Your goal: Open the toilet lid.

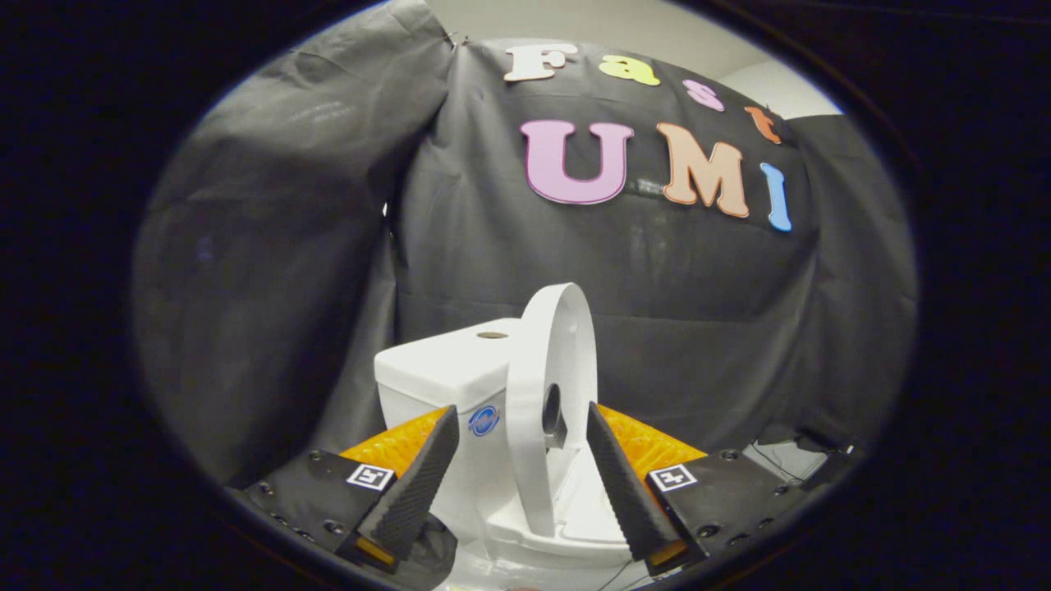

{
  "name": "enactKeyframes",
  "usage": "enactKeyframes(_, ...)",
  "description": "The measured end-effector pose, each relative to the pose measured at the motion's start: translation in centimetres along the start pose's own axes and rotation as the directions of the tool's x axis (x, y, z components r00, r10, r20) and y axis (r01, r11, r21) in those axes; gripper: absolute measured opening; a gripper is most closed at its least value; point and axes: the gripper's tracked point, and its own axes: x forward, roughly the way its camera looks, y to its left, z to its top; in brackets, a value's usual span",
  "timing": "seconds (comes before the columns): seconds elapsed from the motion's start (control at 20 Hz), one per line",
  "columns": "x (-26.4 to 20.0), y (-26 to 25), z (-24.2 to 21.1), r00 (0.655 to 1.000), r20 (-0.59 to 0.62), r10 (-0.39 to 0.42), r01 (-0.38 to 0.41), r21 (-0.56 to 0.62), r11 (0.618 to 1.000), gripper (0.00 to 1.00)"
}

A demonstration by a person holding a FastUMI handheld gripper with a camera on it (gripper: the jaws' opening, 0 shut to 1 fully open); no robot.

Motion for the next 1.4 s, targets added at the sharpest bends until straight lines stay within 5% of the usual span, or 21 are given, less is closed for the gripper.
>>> enactKeyframes(0.8,-7.1,-11.2,2.9,0.998,0.045,-0.042,0.042,-0.001,0.999,0.97)
enactKeyframes(1.4,-10.1,-20.7,0.9,0.990,0.029,-0.135,0.136,-0.016,0.991,0.97)
